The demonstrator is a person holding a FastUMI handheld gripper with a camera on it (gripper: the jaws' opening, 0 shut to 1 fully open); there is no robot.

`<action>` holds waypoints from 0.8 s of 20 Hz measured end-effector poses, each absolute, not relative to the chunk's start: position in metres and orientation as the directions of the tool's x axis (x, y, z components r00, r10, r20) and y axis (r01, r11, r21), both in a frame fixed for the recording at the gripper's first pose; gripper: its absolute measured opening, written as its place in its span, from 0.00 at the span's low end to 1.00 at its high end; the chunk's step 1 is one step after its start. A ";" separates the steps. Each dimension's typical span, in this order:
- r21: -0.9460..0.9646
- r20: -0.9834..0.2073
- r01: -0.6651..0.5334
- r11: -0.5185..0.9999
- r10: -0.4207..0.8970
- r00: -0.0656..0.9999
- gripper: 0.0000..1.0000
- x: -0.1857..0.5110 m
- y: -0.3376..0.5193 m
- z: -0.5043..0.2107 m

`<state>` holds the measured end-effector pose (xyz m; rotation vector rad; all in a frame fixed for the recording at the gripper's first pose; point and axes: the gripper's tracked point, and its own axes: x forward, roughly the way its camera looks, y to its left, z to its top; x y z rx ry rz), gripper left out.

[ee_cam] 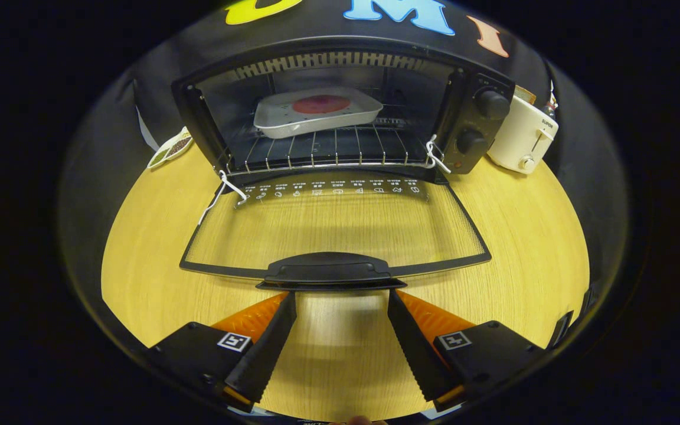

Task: Open the toaster oven, put the food inside, and close the toaster oven door.

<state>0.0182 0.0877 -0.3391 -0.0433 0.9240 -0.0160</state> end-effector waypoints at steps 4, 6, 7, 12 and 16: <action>0.012 -0.753 -0.026 1.000 0.026 0.658 0.99 0.015 0.091 -0.308; 0.059 -0.695 -0.032 0.998 0.064 0.716 0.99 0.022 0.092 -0.283; 0.091 -0.661 -0.026 0.996 0.079 0.746 0.99 0.025 0.093 -0.266; 0.118 -0.510 -0.032 0.993 0.088 0.856 0.99 0.042 0.084 -0.174; 0.061 -0.316 -0.022 0.998 0.040 0.948 0.99 0.057 0.062 -0.102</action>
